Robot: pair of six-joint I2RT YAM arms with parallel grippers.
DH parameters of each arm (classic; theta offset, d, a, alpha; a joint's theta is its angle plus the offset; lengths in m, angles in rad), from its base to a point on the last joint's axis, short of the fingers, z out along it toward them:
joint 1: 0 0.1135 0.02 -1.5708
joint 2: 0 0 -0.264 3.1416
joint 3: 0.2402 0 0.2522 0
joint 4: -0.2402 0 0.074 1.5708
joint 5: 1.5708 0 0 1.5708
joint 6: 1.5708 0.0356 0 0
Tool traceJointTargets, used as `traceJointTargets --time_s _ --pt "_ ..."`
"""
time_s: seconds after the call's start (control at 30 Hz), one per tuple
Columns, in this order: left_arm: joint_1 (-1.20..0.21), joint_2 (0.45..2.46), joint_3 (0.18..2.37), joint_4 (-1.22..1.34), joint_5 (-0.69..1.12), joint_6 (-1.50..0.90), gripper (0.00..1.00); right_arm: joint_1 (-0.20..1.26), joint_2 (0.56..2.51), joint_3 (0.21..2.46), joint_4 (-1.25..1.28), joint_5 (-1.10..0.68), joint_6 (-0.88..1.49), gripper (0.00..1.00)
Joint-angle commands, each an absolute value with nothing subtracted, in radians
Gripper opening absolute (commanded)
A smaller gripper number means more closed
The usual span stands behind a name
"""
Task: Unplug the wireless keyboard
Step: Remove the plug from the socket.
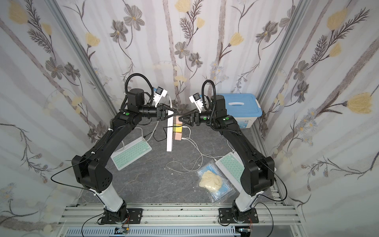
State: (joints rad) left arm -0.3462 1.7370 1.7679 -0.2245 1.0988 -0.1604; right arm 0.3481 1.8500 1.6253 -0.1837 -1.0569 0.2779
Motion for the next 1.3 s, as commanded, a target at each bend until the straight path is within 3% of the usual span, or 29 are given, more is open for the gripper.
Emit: traceJointTargets --time_s 0.0,0.47,0.73,1.27 --pt "-0.349 1.735 1.788 -0.205 1.127 -0.124 0.00 0.358 1.862 1.640 -0.186 -1.095 0.244 0.73" --pt "-0.354 1.736 1.793 -0.198 1.170 -0.137 0.00 0.383 1.901 1.640 -0.165 -1.178 0.247 0.39" --pt "-0.355 1.734 1.792 -0.188 1.161 -0.153 0.00 0.383 1.913 1.637 -0.141 -1.184 0.261 0.00" --pt "-0.344 1.722 1.772 -0.145 1.066 -0.177 0.00 0.356 1.870 1.503 0.058 -1.169 0.376 0.00"
